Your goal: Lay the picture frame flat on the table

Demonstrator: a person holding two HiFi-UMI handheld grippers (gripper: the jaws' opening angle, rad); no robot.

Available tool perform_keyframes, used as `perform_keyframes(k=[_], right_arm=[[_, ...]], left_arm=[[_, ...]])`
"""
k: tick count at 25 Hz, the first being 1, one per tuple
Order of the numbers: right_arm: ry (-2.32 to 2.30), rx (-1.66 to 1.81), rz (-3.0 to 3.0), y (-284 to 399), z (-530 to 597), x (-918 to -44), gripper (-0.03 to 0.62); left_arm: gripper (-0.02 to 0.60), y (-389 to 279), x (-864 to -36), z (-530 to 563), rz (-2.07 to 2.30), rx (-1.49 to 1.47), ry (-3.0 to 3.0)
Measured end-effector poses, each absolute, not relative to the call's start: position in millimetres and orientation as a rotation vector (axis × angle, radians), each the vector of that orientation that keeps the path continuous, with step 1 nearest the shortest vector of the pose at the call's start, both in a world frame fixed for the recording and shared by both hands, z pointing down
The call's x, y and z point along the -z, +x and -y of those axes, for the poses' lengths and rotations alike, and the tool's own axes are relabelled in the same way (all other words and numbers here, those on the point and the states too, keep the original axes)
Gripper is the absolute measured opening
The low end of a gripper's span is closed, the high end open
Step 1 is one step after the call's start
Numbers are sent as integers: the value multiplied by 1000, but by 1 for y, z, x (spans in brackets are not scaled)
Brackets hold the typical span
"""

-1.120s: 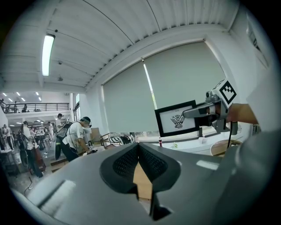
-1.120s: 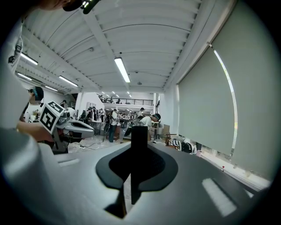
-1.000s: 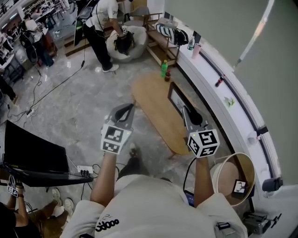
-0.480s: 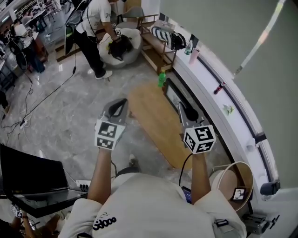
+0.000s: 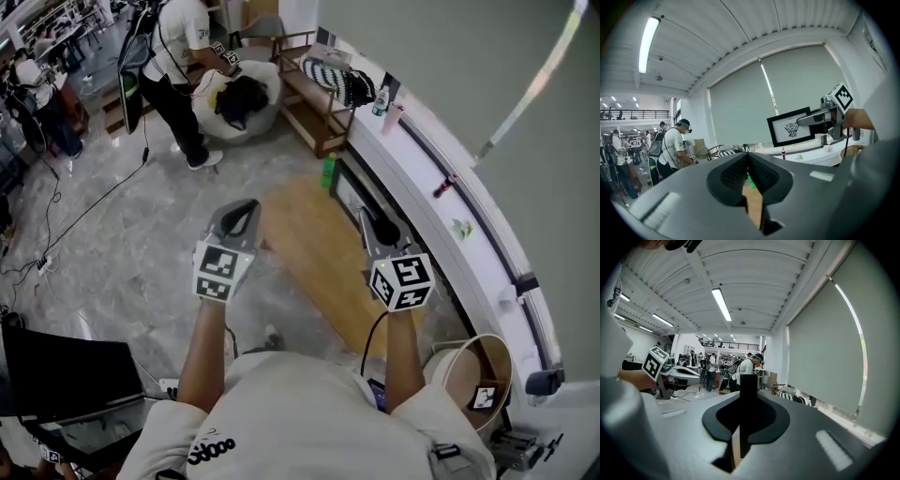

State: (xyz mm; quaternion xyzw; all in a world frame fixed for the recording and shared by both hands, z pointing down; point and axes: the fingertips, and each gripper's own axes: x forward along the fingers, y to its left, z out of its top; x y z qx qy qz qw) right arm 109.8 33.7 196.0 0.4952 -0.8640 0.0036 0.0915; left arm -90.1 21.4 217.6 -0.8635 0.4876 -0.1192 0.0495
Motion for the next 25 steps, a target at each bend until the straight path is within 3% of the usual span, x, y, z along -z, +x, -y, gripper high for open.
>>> perform_keyframes(k=[25], right_arm=[[1491, -88, 2493, 62, 59, -225, 15]], left_arm=[[11, -124, -256, 80, -1394, 403, -2731]])
